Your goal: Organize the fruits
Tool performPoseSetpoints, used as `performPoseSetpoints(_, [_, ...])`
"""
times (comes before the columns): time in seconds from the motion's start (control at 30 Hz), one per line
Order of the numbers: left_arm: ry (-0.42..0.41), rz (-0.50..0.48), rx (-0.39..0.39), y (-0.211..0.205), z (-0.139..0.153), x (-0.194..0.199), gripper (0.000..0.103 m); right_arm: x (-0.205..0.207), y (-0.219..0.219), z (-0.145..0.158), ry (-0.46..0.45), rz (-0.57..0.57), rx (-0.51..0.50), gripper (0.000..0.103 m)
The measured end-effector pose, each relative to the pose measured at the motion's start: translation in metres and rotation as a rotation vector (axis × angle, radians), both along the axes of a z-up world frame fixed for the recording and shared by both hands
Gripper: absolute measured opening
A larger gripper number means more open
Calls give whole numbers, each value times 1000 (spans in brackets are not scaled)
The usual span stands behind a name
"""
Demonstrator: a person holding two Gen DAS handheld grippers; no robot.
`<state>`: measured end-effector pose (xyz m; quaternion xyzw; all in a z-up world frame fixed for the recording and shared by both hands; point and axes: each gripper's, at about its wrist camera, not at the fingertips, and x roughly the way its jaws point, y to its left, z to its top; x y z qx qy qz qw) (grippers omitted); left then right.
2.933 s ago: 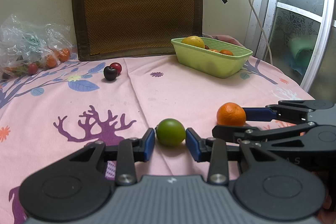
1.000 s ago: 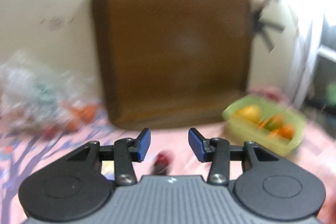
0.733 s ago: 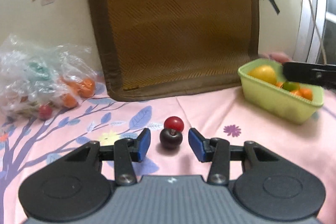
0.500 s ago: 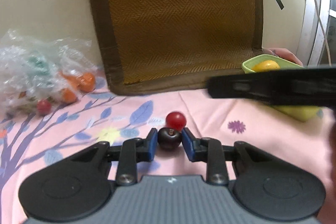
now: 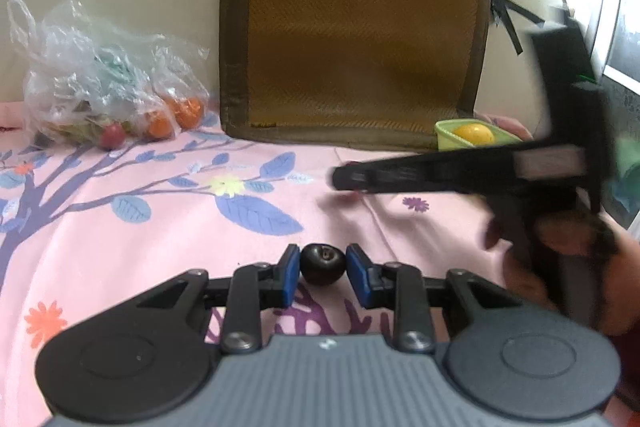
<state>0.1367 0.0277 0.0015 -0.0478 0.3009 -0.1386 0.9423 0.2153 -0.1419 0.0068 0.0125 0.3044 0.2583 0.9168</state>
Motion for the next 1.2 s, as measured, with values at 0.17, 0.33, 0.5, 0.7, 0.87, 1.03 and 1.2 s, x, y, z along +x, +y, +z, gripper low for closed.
performPoseSetpoints(0.17, [14,-71,-49,-18,3,-19,26,-61,-53,9,-60,-41,18,26])
performPoseSetpoints(0.33, [9,-191,-54,-56,3,-46,26,-125,-88,3,-100,-91,-46,27])
performPoseSetpoints(0.5, [9,-233,17,-83,-8,-62,27,-152,-104,-10,-65,-123,-34,27])
performPoseSetpoints(0.7, [-28,-205,42,-83,-7,-69,32,-159,-96,-19,-95,-144,-80,49])
performPoseSetpoints(0.87, [-30,-189,52,-84,-7,-69,41,-168,-99,-18,-150,-157,-88,58])
performPoseSetpoints(1.03, [-40,-178,61,-84,-7,-70,45,-171,-102,-18,-175,-168,-89,62])
performPoseSetpoints(1.2, [-40,-171,60,-84,-7,-70,48,-172,-103,-18,-174,-176,-78,63])
